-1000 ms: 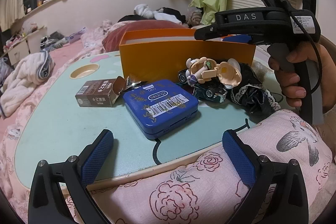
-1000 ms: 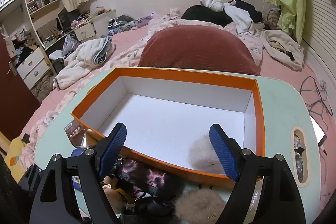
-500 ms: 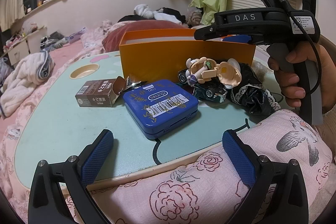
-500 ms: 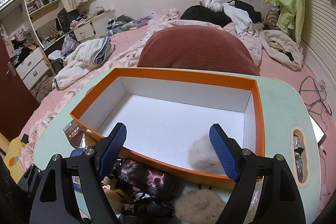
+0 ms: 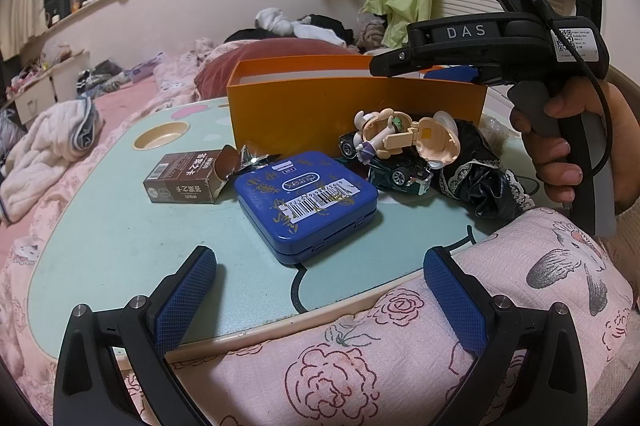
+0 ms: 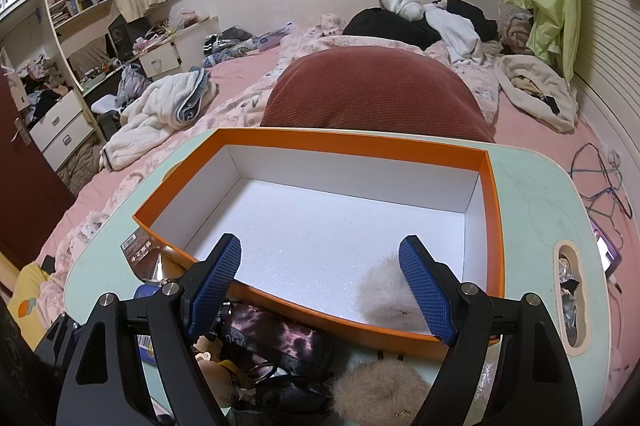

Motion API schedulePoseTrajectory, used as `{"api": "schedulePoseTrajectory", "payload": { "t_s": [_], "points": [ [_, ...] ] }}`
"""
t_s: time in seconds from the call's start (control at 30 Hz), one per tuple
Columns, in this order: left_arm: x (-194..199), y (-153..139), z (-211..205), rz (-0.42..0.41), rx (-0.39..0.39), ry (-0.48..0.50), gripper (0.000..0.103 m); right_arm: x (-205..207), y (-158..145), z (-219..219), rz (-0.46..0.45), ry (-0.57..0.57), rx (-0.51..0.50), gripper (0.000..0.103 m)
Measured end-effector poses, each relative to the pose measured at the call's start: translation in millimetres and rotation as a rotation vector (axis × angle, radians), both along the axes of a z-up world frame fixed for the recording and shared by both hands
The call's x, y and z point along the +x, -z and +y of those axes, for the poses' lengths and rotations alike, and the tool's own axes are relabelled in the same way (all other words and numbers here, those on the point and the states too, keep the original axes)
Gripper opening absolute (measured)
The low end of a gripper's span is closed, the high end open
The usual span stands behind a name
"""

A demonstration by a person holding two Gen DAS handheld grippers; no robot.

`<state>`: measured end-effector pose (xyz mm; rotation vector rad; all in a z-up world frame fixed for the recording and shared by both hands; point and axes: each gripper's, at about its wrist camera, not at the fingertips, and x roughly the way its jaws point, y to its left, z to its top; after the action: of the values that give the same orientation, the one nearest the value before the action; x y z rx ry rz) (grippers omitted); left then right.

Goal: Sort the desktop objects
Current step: 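Reach into the orange box and grasp the white fluffy pom-pom with the right tool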

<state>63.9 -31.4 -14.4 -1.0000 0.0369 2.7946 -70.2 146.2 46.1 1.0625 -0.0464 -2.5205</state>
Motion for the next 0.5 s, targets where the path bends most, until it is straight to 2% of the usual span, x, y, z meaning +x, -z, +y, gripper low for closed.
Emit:
{"api": "schedulePoseTrajectory", "payload": {
  "t_s": [0.27,0.33,0.43,0.5],
  "points": [
    [0,0,0,0.000,0.000,0.000,0.103,-17,-12,-3,-0.093,-0.010,0.046,0.081],
    [0,0,0,0.000,0.000,0.000,0.103,-24,-23,0,-0.122,-0.022,0.013,0.081],
    [0,0,0,0.000,0.000,0.000,0.103,-40,-38,8,-0.234,-0.012,-0.063,0.081],
    [0,0,0,0.000,0.000,0.000,0.103,-51,-43,6,-0.313,-0.020,-0.077,0.081]
  ]
}}
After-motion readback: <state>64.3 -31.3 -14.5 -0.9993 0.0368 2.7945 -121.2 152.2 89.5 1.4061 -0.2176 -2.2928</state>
